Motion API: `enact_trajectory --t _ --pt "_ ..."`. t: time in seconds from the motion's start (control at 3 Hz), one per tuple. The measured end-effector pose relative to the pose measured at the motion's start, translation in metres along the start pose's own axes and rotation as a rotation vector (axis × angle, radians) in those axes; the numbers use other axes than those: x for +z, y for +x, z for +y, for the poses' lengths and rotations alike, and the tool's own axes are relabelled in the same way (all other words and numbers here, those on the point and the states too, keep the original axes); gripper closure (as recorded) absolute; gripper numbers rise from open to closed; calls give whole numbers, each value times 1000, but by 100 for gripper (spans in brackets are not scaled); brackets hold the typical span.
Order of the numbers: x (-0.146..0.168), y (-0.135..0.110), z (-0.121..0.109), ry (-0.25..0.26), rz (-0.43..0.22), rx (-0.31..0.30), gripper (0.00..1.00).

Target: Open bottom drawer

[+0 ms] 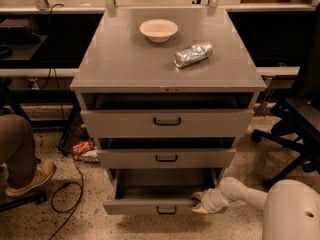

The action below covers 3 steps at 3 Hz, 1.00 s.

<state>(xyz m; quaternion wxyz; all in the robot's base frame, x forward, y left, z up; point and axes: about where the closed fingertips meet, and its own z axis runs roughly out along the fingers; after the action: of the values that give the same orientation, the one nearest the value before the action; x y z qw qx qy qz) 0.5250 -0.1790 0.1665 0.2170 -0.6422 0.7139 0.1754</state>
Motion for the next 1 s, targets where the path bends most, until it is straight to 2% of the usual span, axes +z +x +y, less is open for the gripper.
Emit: enact_trajectory --t 0.33,1.0 --pt "2 8 23 13 -25 19 100" --pt "-5 3 23 13 -25 19 100"
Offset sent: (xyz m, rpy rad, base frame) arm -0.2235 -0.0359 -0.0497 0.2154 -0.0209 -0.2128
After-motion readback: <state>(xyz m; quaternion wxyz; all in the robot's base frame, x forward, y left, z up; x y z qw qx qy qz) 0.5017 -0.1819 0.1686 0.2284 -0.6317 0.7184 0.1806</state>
